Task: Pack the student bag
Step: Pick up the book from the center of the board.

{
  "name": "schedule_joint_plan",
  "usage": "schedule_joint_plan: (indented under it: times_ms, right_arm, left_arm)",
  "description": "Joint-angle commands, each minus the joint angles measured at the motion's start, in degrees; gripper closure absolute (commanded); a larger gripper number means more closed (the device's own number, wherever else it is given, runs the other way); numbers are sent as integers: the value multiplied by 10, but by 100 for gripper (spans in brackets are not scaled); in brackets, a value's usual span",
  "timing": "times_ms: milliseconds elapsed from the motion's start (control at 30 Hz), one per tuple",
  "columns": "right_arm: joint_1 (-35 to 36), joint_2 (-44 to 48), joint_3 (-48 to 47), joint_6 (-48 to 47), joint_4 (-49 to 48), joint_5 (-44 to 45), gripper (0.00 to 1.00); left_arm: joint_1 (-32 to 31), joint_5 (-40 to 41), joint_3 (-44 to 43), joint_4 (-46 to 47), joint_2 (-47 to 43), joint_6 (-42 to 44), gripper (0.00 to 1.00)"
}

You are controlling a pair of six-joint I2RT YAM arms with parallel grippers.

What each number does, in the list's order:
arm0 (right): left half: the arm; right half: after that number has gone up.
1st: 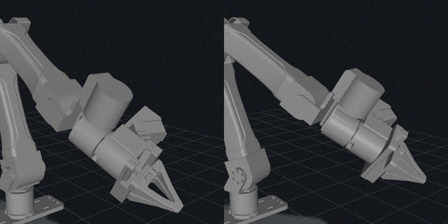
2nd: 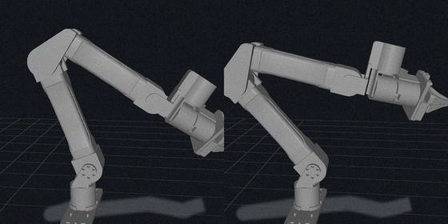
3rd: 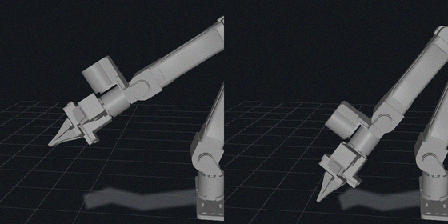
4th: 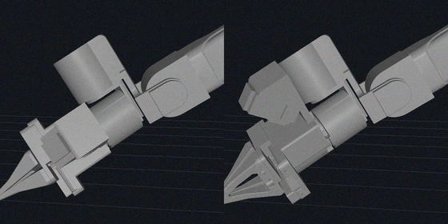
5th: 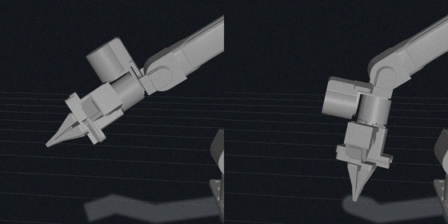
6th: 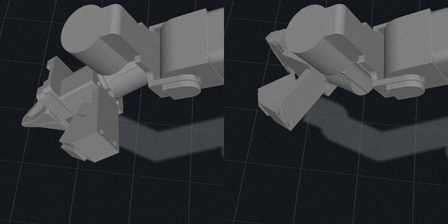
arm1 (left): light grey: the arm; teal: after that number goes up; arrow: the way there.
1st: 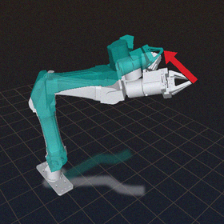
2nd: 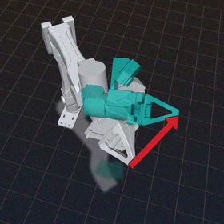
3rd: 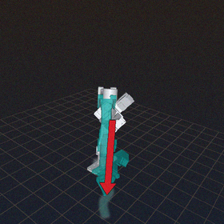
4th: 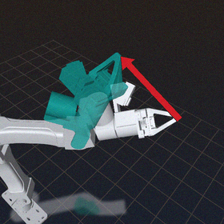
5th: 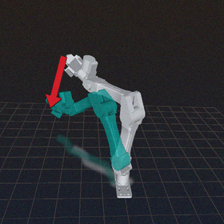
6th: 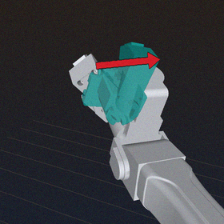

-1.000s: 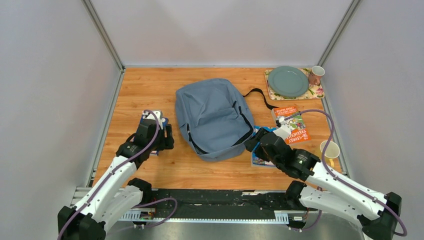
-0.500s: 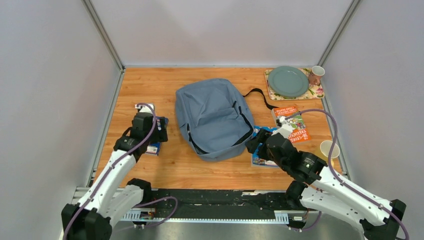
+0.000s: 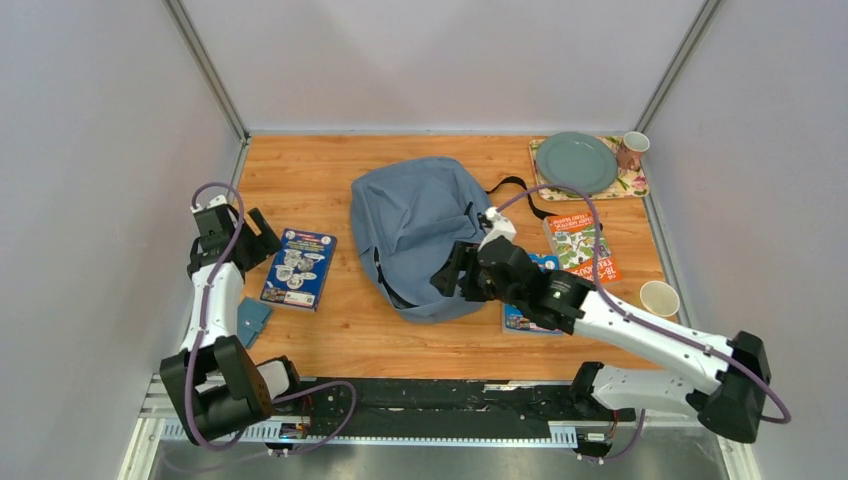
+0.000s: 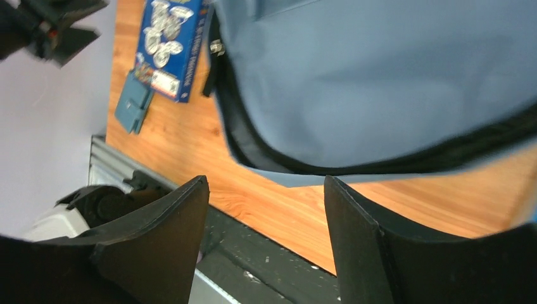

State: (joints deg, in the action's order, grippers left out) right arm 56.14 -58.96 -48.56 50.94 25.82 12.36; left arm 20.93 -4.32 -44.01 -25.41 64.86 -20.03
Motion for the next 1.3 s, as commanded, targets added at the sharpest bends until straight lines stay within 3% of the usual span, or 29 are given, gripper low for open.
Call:
schedule_joint_plan:
  times_ms: [0,133,367,567,900,1100,1267]
  right_arm:
    - [48,-84,-83,-31,-65,-39,30]
    - [69,-164,-127,-35,-91,-71,30]
    - [87,-319,-253,-31,-86,-67,32]
    - [93,-458,-416,-31,-9,-51,33]
    - [92,-664,-608,6,60,-59,33]
    - [82,-716,-630,48,73,-25,31]
    - [62,-753,-616,61,36,-106,31]
  left_arm:
    - [2,-71,-12,97,47,28,8]
    - [5,-146,-23,121,105,51,8]
    - [19,-146,-3,132,163,54,8]
    - [21,-186,-13,104,190,64,8]
    - [22,-243,-16,36,208,39,19]
    - [22,-236,13,38,173,34,21]
    - [22,-270,27,54,164,29,21]
